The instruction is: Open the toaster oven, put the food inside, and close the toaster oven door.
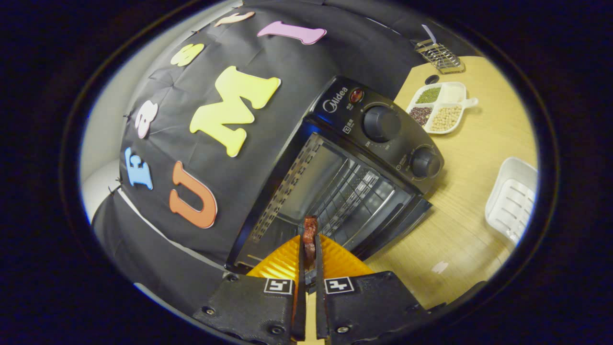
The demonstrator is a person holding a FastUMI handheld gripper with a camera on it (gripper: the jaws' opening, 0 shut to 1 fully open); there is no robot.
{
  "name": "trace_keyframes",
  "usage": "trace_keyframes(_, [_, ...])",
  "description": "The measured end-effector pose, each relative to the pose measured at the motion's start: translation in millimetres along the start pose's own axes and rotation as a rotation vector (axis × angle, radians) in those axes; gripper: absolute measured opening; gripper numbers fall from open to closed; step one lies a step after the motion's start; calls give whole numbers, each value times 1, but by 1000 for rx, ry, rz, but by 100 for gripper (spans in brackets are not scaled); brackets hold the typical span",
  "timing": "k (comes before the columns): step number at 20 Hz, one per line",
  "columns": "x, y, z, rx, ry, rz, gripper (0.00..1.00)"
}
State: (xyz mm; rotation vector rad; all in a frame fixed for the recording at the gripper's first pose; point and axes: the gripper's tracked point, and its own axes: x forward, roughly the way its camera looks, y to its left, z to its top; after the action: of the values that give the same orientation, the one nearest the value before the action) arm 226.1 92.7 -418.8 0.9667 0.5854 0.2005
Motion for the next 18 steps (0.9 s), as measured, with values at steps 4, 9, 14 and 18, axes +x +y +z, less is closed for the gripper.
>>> trace_keyframes(4, [33,-7,-11,-35,0,-41,11])
trace_keyframes(9, [42,-27,-10,-131,1,-106,13])
trace_keyframes(14, [46,-47,-4,-247,-1,-211,20])
trace_keyframes(18, [37,-46,2,-381,-32,-307,32])
